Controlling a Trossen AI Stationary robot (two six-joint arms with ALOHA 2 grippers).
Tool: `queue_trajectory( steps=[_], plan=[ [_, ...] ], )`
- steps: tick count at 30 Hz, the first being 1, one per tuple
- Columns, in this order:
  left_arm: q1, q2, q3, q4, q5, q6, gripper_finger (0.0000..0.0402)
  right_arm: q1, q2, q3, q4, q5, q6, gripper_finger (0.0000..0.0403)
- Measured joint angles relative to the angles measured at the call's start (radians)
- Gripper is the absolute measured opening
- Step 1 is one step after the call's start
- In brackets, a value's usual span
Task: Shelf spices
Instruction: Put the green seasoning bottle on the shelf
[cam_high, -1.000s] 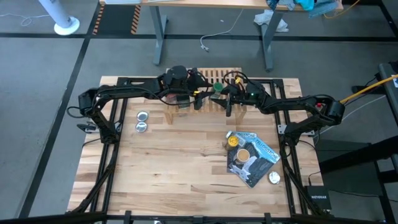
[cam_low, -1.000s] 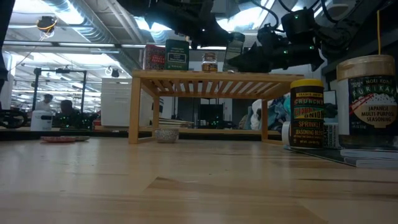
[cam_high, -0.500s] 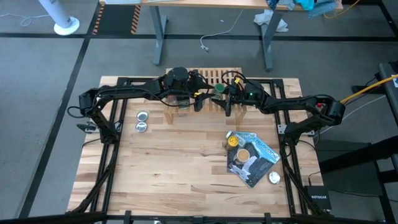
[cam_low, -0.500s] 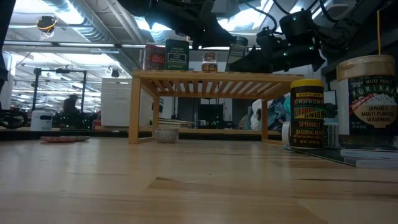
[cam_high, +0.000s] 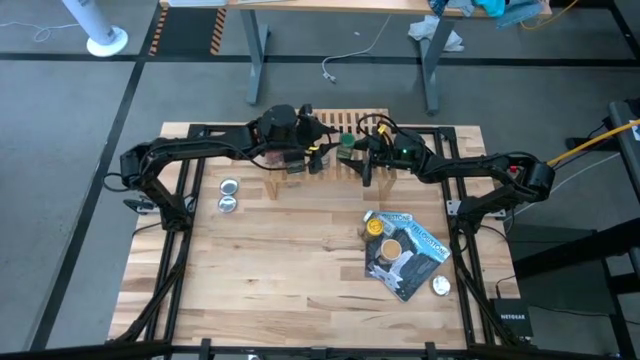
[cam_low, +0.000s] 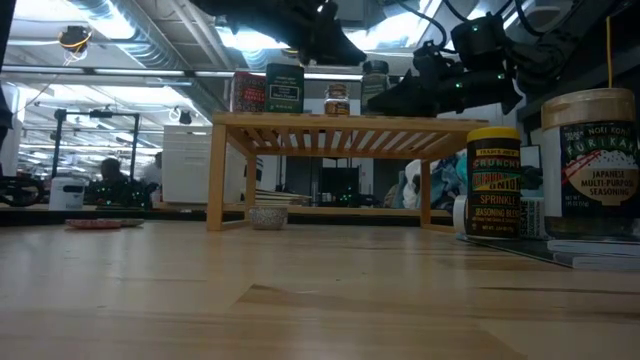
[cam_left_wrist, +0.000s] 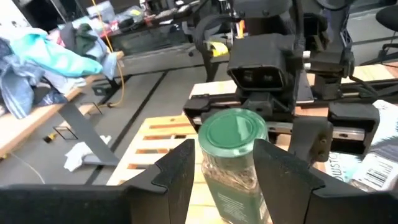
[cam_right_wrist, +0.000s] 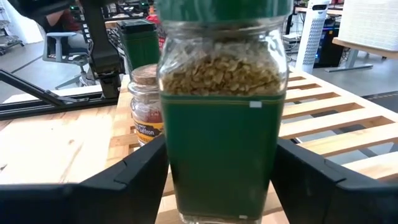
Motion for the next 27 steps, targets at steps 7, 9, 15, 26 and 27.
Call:
queue_trajectory(
  steps=[7, 9, 15, 26, 27],
  plan=[
    [0.000, -0.028, 0.000, -0.019, -0.022, 0.008, 0.0156, 0.000, 0.000, 0.000, 0.000, 0.016, 0.000, 0.0261],
    [0.001, -0.038, 0.000, -0.020, -0.025, 0.012, 0.0156, 0.000, 0.000, 0.000, 0.005, 0.033, 0.000, 0.0261],
    [0.002, -0.054, 0.001, -0.033, -0.039, 0.012, 0.0156, 0.000, -0.033, -0.001, 0.019, 0.043, 0.000, 0.0262],
    [0.002, -0.057, 0.002, -0.102, -0.049, 0.012, 0.0156, 0.000, -0.223, -0.001, -0.191, 0.039, 0.000, 0.0262],
    [0.002, -0.057, 0.002, -0.101, -0.049, 0.012, 0.0156, 0.000, -0.247, -0.001, -0.230, 0.039, 0.000, 0.0262]
  ],
)
